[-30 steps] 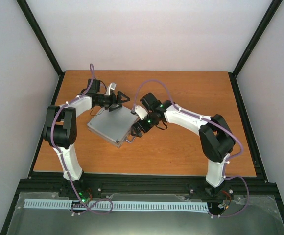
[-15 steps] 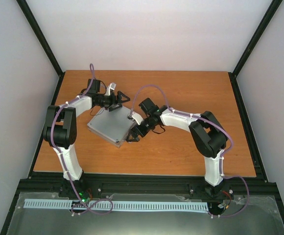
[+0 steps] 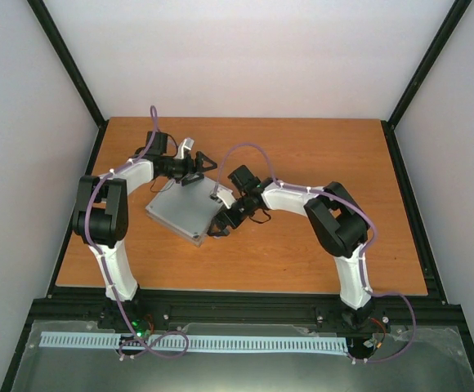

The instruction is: Pack up texas hold em set

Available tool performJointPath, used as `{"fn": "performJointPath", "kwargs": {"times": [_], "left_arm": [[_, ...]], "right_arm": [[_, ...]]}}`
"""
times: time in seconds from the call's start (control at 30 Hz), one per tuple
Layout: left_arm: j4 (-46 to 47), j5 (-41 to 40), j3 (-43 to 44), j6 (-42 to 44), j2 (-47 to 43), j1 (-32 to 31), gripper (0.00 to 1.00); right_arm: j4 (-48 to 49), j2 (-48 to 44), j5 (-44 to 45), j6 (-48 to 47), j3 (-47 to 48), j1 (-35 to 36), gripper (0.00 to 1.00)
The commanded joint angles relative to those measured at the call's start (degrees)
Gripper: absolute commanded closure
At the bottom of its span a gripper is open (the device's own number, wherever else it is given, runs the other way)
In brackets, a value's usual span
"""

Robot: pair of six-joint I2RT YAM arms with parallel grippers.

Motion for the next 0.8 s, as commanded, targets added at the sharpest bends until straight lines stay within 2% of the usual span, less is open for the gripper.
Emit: {"fn": "performJointPath", "kwargs": {"times": [0.0, 0.13, 0.33, 0.77], "left_arm": [[-11.2, -17.0, -5.0, 1.8, 9.5, 0.3, 0.0], [-11.2, -16.8, -4.9, 1.9, 10.0, 0.3, 0.0], [-11.2, -16.4, -4.0, 1.8, 10.8, 0.3, 0.0], [-11.2, -16.6, -4.9, 2.4, 10.3, 0.4, 0.0]], "right_arm": [[-0.6, 2.0, 0.5, -0.7, 1.8, 0.1, 0.0], [-4.4, 3.1, -2.3, -2.5, 4.3, 0.1, 0.0], [-15.7, 6.0, -12.3, -7.6, 10.8, -0.8, 0.0], [-16.1, 6.3, -24.6, -9.7, 11.0, -5.2, 0.02]]}}
